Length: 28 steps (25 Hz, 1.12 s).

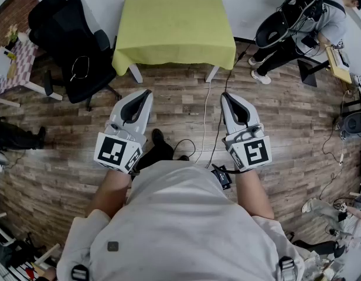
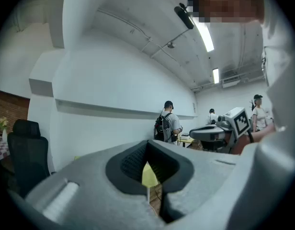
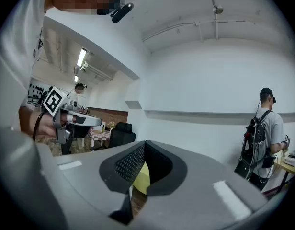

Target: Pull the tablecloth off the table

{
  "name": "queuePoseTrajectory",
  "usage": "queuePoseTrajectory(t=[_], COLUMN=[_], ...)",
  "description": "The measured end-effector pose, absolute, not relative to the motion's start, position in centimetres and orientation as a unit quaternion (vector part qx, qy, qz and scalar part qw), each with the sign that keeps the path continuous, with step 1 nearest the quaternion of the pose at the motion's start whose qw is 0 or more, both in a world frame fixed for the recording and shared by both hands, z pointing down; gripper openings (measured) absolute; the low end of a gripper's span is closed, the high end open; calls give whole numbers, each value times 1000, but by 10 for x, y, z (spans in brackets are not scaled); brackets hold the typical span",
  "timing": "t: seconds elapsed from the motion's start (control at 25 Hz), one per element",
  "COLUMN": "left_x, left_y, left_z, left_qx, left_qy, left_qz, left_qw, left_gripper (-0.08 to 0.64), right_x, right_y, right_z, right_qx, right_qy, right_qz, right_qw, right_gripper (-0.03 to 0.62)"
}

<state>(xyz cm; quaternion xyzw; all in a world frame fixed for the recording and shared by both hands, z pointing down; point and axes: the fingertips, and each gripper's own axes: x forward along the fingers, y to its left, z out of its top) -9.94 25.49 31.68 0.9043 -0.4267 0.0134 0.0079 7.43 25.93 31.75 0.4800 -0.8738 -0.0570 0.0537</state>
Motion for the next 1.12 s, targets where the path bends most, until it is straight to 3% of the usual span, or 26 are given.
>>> queuePoseTrajectory(t=[1.12], left_x=[-170], left_y=[26], left_z=[327], left_qx=[924], left_qy=[-381], left_qz=[25], left_qw=[22], left_gripper=[3], right_x=[18], right_y=[47], right_z=[328], right_qx=[523], right_qy=[-847], right_qz=[-36], right_qw=[89], right_gripper=[11])
